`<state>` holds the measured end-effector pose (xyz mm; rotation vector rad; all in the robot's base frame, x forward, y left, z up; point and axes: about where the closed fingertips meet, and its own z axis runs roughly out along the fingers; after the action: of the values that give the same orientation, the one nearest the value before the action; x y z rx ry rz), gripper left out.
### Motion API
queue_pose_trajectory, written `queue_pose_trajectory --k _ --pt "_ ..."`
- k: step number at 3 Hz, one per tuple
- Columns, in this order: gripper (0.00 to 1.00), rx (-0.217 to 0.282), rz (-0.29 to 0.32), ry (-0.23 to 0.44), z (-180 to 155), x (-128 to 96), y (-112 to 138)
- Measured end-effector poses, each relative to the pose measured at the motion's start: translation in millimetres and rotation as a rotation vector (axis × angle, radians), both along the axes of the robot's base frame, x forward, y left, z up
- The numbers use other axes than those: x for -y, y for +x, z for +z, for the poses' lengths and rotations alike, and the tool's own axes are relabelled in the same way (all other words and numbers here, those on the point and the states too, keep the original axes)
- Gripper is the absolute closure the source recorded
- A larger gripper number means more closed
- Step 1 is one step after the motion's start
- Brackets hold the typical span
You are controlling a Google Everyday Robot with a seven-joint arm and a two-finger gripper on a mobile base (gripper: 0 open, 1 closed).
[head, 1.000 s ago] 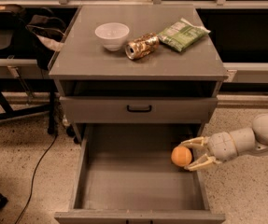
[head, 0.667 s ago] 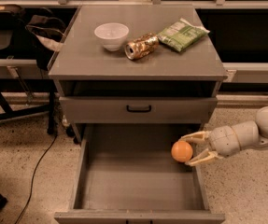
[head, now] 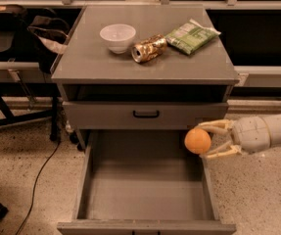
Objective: Pick orange from middle drawer and place on counter
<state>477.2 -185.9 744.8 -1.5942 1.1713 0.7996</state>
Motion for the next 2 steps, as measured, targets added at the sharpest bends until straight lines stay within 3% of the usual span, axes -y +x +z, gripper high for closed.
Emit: queue_pose_trajectory --k 2 --pt "1.00 0.082 -0.148 0.044 76 -6 22"
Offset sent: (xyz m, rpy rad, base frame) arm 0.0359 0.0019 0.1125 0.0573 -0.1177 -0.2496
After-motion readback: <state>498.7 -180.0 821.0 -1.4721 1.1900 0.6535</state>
